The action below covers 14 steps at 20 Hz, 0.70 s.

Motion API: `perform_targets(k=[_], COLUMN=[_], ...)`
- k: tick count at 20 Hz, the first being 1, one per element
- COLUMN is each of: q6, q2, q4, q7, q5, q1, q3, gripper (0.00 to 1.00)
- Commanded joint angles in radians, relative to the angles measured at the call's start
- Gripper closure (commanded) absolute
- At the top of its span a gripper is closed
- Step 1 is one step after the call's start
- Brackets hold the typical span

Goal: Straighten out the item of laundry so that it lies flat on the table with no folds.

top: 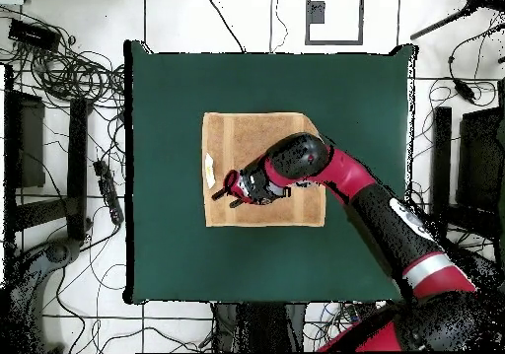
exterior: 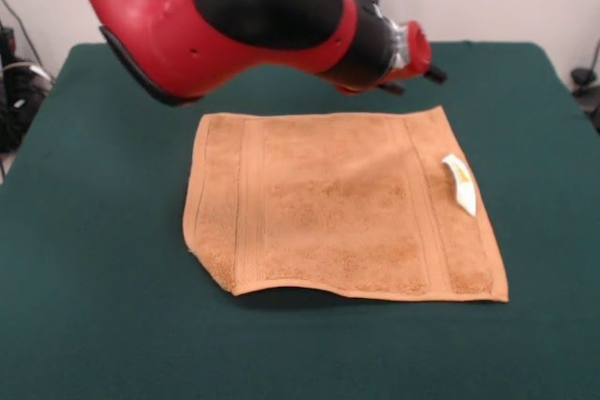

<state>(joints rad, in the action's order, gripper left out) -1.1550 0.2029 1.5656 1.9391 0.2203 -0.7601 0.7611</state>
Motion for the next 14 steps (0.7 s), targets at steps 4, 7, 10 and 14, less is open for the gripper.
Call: perform_targets(k=[4,7,10,14], q6=[0.166,0.158,0.24,0.244], q2=[-0.045,-0.026,0.03,0.008], q4=[0.037,0.033,0.151,0.116], q7=[-0.106,-0.104,-0.015,-0.017], q5=[0.151,0.202,0.231,0.25], q1=[0.097,0.062,0.052,0.058], q3=[-0.024,-0.083,-0.099,-0.112], gripper=[0.0,0.0,0.0,0.0])
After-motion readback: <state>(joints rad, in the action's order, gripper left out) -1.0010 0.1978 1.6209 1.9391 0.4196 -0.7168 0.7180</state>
